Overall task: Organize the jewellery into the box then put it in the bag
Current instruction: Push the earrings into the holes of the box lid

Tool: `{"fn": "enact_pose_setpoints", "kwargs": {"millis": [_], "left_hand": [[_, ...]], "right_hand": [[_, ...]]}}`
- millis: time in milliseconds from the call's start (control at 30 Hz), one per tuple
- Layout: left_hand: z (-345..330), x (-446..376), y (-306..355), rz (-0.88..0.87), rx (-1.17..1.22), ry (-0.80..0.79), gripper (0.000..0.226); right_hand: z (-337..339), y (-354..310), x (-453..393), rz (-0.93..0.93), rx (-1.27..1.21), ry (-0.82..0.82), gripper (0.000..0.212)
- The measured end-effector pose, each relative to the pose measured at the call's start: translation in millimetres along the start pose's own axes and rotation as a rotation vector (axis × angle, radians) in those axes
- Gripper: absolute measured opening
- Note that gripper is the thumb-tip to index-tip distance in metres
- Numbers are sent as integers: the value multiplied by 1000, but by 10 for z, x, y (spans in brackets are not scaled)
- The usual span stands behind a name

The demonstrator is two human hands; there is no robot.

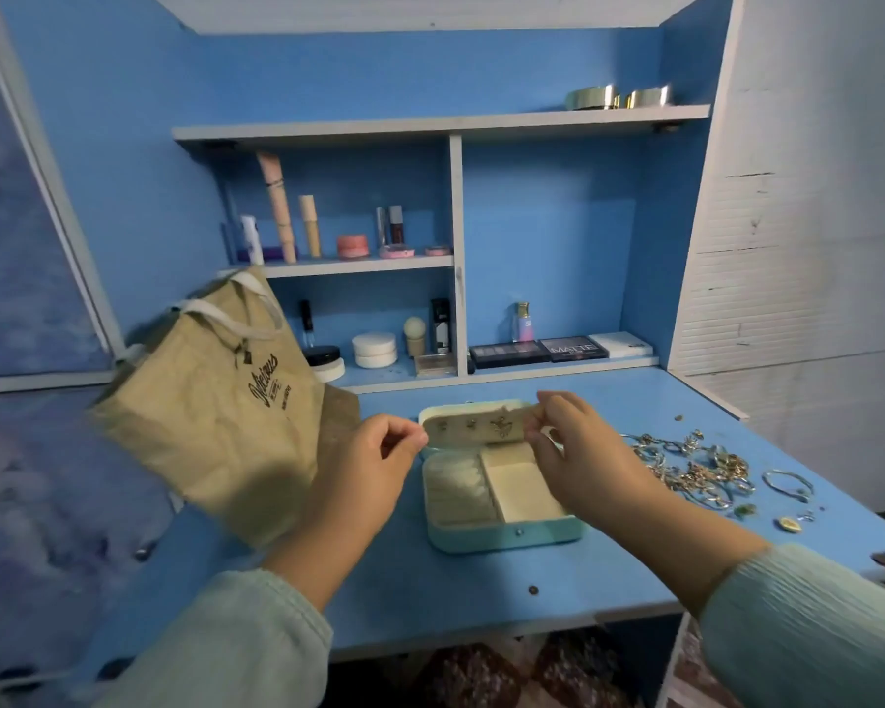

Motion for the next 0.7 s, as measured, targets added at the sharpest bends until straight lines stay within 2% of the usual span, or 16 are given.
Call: {"fn": "enact_pose_setpoints", "kwargs": {"millis": [167,267,533,700], "left_hand": [[-120,-146,-225,109,79,49,7],[-225,-244,-348,109,32,41,8],[-415,-496,-533,-80,-77,100,11],[-460,-559,-588,-149,-105,124,14]], "right_hand": [[-152,25,-204,77,59,43,14],[-209,49,-337,33,105,23,8],[-336,154,-621,25,272,-11,17],[-432,181,-692,46,305,47,19]]}}
Point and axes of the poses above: each hand's wrist, its own x-axis away from the middle knuckle, its own z-axis out of the back of the hand, y = z × x, the point moved 3 cm from there along -x, towards the middle knuckle, and after that the axes turned 11 degrees about x, right-handed, at the moved point
